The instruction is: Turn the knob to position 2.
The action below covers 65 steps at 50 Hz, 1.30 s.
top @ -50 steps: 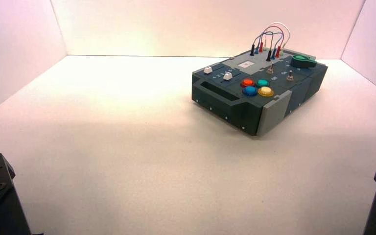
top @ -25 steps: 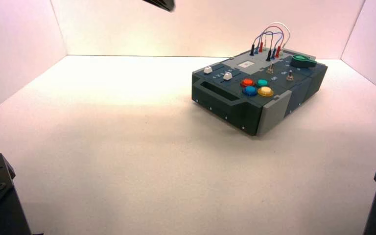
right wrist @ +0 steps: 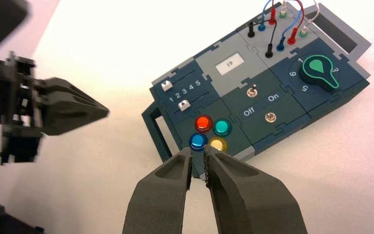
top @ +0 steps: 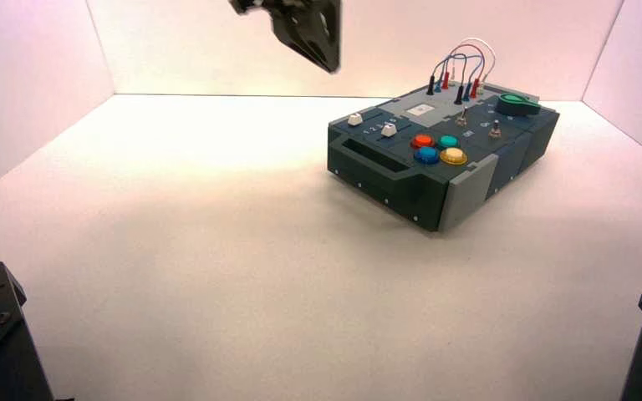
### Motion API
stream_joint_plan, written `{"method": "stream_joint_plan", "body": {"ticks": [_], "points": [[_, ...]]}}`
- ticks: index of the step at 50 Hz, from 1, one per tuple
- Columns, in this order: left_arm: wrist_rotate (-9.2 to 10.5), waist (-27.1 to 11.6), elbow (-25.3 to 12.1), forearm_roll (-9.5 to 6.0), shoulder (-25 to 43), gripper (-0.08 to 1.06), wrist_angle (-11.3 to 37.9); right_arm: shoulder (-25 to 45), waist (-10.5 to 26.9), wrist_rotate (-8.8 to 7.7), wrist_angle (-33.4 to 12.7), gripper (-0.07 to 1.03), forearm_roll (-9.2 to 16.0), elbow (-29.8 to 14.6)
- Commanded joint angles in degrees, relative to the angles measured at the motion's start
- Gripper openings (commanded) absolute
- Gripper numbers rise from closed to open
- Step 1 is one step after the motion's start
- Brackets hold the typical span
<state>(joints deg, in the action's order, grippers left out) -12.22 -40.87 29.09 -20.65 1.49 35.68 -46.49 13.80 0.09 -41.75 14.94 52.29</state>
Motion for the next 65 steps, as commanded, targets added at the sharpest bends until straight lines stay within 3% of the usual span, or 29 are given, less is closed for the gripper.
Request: {"method": "stream_joint_plan", "body": {"ticks": [1,9,38,44,65], "points": [[-0.09,-1.9,-3.6,-0.35,2.6,-0.03,0.4,1.2,-0.2,-0.09,-0.1,0.15,-0.4,-2.5],[0.44,-3.4,-5.8,-0.44,7.2,-0.03,0.9,1.4,-0.1,-0.18,-0.4,0.15,-0.8,-2.8],[0.44,-3.1,-13.0,-0.44,17.5,-0.03,4.2,-1.0,-0.2,-0.09,-1.5,0.16,-0.7,-3.0],[1.23,-2.3,-14.5,-0.44,19.4,-0.03,5.2,-1.4,-0.2,0.0,-1.9,0.16,-0.7,-3.1],[1.85,2.9,-12.7,-0.18,20.7,-0.03,6.2,-1.7,-0.2,0.0,-2.5,0.15,-0.7,-3.9]]}}
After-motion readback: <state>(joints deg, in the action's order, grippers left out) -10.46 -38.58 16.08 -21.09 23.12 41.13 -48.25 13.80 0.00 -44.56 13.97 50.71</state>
